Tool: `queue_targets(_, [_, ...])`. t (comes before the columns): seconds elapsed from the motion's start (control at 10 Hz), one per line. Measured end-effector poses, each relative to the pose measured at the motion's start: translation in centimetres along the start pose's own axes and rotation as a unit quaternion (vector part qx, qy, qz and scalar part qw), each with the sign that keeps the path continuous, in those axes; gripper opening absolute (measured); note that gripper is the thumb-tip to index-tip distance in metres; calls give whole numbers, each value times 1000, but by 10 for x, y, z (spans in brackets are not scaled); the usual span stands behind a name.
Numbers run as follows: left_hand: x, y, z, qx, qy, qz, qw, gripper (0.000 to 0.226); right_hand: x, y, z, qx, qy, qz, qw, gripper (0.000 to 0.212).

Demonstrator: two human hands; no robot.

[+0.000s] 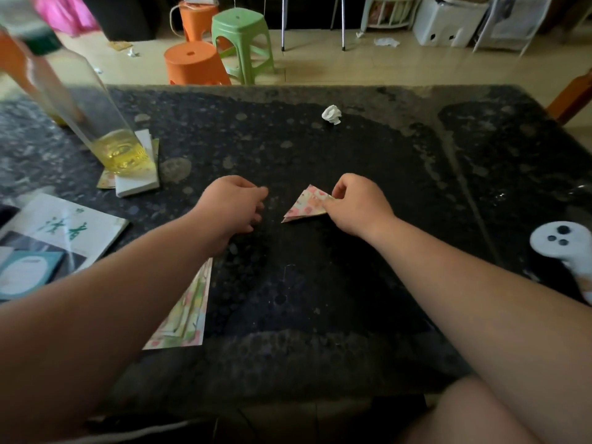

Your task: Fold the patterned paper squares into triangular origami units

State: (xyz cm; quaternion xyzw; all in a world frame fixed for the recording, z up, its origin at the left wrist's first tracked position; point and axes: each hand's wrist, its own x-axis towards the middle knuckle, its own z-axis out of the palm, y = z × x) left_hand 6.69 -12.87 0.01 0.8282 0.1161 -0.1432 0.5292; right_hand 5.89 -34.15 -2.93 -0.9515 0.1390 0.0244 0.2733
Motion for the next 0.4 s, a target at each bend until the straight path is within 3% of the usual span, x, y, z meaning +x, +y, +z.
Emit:
queue_targets(0.2, [-37, -2, -50, 2, -40, 10, 999, 19, -1, -1, -10, -74, 53, 26, 996, 28])
queue_targets(0.4, [-72, 9, -71, 27, -56, 49, 997, 22, -15, -12, -23, -30, 86, 29, 995, 23])
